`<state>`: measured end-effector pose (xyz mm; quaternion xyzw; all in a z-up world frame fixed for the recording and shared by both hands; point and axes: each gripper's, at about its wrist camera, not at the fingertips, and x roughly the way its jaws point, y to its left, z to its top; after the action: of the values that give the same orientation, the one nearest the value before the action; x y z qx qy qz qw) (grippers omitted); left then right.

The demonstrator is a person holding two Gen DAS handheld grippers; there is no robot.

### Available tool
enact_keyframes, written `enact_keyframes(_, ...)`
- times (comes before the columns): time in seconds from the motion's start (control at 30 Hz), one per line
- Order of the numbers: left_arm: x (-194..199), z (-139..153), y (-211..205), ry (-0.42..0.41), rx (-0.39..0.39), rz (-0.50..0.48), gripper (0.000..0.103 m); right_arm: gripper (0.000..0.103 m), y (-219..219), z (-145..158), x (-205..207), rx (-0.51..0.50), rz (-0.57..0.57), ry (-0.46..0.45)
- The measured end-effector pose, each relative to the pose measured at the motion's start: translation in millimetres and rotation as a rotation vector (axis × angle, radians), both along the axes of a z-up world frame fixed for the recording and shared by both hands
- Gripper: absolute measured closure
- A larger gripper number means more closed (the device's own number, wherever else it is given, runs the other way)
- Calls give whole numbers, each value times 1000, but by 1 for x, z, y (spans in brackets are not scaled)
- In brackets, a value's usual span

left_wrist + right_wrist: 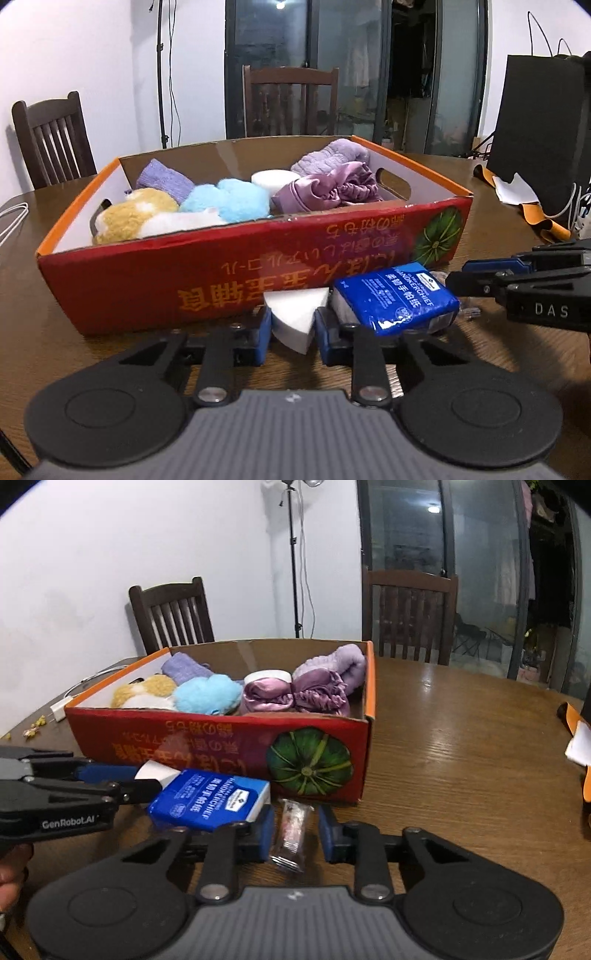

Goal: Organize soft objects
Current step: 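Grasp the white foam wedge with the left tool while the right tool grasps the clear packet, then carry the foam wedge and clear packet into the box and open both tools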

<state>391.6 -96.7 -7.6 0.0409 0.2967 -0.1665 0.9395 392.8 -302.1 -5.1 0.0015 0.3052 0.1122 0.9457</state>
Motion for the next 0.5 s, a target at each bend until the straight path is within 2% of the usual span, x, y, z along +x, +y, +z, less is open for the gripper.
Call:
enact_keyframes(0.1,1,0,3,6,-25,0,80,87,1,-2,1,11,8,8)
enact_keyframes(0.3,6,-1,9,30,-70,-1,80,90,4,-3,-3,-6,-4,-10)
enact_keyframes(0.47,8,-1,19,46,-140,6,82,91,5,-4,-5,-32,-20,-31)
enact_keyframes(0.5,7,0,19,41,-133,15,82,91,5,-4,-6,-36,-22,-37)
